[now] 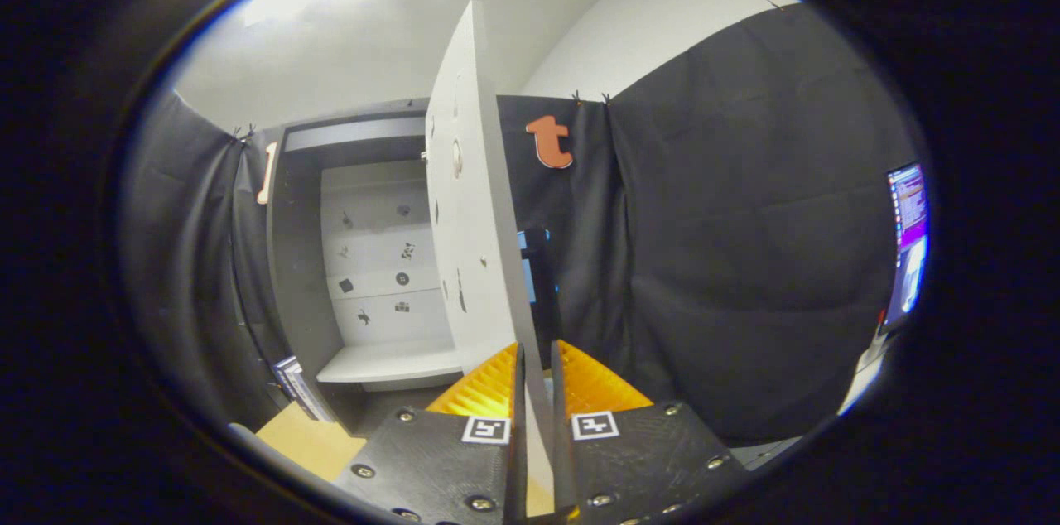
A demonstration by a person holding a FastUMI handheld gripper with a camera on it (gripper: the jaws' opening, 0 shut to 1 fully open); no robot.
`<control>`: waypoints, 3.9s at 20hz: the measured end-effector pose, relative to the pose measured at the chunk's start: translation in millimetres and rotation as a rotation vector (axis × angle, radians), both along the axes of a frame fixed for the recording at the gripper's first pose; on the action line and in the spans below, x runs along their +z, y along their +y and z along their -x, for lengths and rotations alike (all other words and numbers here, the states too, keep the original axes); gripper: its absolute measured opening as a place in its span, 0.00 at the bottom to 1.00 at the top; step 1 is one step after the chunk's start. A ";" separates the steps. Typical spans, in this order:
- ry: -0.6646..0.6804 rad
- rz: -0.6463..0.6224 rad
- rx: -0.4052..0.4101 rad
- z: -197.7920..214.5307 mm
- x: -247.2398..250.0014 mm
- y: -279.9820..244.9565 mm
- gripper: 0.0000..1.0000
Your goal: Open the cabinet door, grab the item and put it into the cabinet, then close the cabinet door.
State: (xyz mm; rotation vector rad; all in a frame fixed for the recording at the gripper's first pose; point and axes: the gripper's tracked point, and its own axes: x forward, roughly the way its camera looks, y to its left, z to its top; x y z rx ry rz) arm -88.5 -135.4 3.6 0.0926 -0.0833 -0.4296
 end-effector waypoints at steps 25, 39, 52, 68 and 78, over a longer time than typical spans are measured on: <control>0.257 0.039 0.130 -4.8 -70.5 65.8 0.80; 0.587 -0.069 0.292 19.7 -157.4 98.5 0.99; 0.922 -0.158 0.358 51.6 -217.6 114.8 0.80; 0.857 -0.132 0.390 40.5 -131.7 121.1 0.38; 0.634 -0.032 0.380 61.5 47.6 114.9 0.38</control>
